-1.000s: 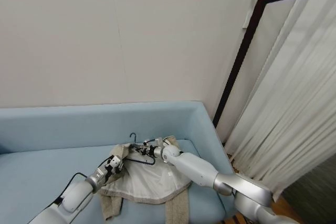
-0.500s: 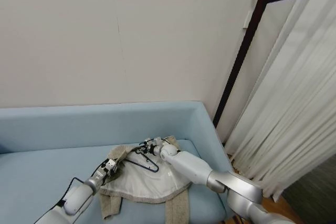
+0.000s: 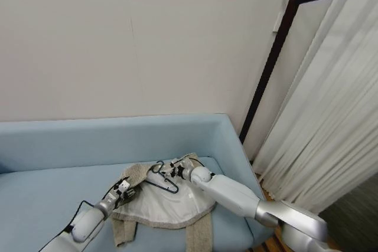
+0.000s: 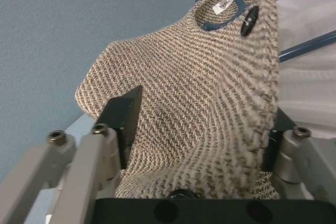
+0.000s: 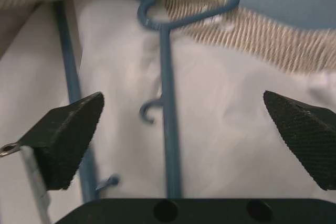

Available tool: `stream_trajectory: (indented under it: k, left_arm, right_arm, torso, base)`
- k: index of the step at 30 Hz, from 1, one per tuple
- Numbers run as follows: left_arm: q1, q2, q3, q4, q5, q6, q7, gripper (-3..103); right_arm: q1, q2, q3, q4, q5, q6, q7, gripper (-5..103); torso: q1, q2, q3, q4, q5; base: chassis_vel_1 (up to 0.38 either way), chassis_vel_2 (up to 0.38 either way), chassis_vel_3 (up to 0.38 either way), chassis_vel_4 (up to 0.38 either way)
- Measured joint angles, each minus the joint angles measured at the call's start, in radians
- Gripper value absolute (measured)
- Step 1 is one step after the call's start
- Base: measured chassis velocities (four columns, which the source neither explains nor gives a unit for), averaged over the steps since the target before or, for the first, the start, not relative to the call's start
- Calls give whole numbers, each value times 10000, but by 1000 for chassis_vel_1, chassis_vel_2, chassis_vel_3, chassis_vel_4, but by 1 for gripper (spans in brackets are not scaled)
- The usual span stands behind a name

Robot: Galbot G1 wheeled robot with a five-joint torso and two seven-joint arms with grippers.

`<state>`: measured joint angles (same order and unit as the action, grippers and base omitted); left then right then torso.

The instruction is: Pick up the clothes from the sofa and hang them on the clothes hanger.

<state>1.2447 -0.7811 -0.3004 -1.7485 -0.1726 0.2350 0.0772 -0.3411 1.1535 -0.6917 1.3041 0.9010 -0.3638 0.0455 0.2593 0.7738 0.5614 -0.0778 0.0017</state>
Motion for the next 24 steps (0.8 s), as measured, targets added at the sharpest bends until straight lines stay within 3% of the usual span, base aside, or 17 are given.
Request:
stream_trajectory:
  k: [3, 6, 9, 14, 15, 17, 20, 24]
  left_arm:
    - [-8, -4, 1, 15, 7, 0, 44, 46]
    - [21, -24, 2, 24, 33, 0, 67, 30]
    - [69, -34, -21, 23, 41, 0, 72, 24]
    - [109, -40, -77, 21, 45, -6, 103, 3]
    - [99, -40, -76, 26, 45, -7, 116, 2]
    - [73, -47, -73, 45, 45, -8, 123, 1]
    - [30, -74, -33, 81, 45, -10, 136, 1]
    - [30, -97, -22, 88, 46, -10, 148, 1]
  right_arm:
    - [-262, -58, -2, 233, 122, -232, 293, 90]
    - [-433, -85, -21, 214, 80, -331, 337, 78]
    - [-486, -85, -27, 85, 29, -340, 316, 72]
    - [-569, -175, -82, 47, -74, -337, 249, 50]
    - [-569, -188, -88, 82, -78, -331, 253, 44]
    - [-569, -197, -92, 123, -81, -319, 266, 44]
    - [-537, -224, -122, 229, -190, -275, 360, 28]
    - [-489, -312, -142, 436, -409, -261, 425, 18]
  torso:
    - [0, 0, -1, 0, 0]
    - [0, 0, 0, -1, 0]
    - [0, 0, 0, 0, -1]
    - [0, 0, 0, -2, -3]
    - [0, 0, 0, -2, -3]
    - [0, 0, 0, -2, -3]
    - [0, 0, 0, -2, -2]
    - [0, 0, 0, -2, -3]
  base:
    - [0, 0, 0, 0]
    - [0, 0, 0, 0]
    - [0, 0, 0, 0]
    - [0, 0, 0, 0]
    - [0, 0, 0, 0]
    - [0, 0, 0, 0]
    - [0, 0, 0, 0]
    - [0, 0, 0, 0]
